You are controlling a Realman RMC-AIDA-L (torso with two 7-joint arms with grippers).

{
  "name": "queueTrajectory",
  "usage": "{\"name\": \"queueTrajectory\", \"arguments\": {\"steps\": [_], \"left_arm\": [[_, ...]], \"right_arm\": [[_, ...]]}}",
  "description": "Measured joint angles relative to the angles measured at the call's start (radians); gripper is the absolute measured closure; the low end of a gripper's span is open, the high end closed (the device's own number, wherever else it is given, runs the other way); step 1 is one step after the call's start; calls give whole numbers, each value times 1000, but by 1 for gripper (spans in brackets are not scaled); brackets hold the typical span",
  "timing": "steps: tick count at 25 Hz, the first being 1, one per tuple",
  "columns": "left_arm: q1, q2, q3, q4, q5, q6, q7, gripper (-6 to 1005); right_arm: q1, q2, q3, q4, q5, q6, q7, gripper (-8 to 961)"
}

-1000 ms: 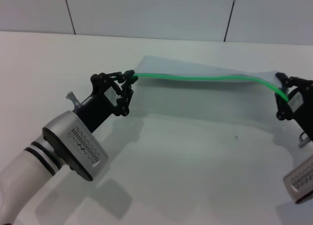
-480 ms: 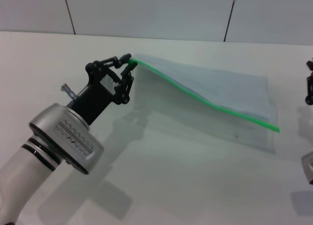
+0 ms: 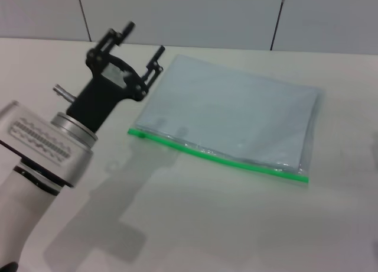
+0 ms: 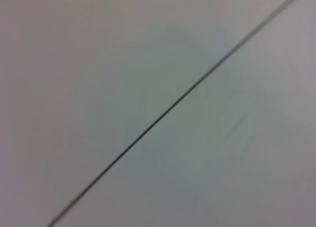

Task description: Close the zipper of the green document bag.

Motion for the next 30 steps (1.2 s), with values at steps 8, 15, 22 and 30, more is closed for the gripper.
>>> {"name": "queueTrajectory", "arguments": {"steps": [8, 15, 22, 30], "left_arm": [[35, 3, -124, 12, -22, 64, -265, 259], [55, 4, -132, 97, -81, 97, -601, 160], [59, 4, -133, 101, -104, 97, -640, 140], [53, 4, -131, 95, -104, 86, -635, 140]], "right_arm": [[-16, -2, -5, 0, -7, -134, 393, 297], [-9, -6, -26, 4, -24, -158, 611, 101], [-1, -4, -35, 4, -60, -154, 612, 56], [4, -3, -36, -2, -78, -153, 611, 67]]}}
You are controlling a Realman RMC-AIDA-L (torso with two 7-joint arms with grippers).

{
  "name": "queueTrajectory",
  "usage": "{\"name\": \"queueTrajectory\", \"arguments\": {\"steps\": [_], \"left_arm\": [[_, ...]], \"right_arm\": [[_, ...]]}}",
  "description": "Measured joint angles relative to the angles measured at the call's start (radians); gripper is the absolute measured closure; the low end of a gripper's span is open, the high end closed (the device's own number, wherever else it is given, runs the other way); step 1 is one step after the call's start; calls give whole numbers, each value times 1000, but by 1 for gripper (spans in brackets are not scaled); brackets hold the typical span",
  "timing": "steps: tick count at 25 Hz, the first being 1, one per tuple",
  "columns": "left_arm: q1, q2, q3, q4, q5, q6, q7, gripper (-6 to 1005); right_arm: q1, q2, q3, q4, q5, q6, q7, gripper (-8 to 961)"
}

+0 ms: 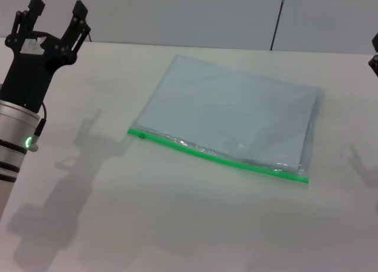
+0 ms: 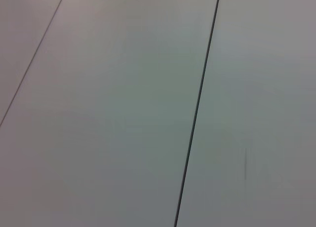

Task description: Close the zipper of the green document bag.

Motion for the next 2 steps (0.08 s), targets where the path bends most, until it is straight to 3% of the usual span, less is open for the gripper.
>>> {"name": "queueTrajectory", "arguments": {"steps": [2], "left_arm": [[-2, 0, 1, -1, 0, 0, 0, 140]], "right_arm": [[3, 0, 0, 4, 0, 4, 0, 69]]}}
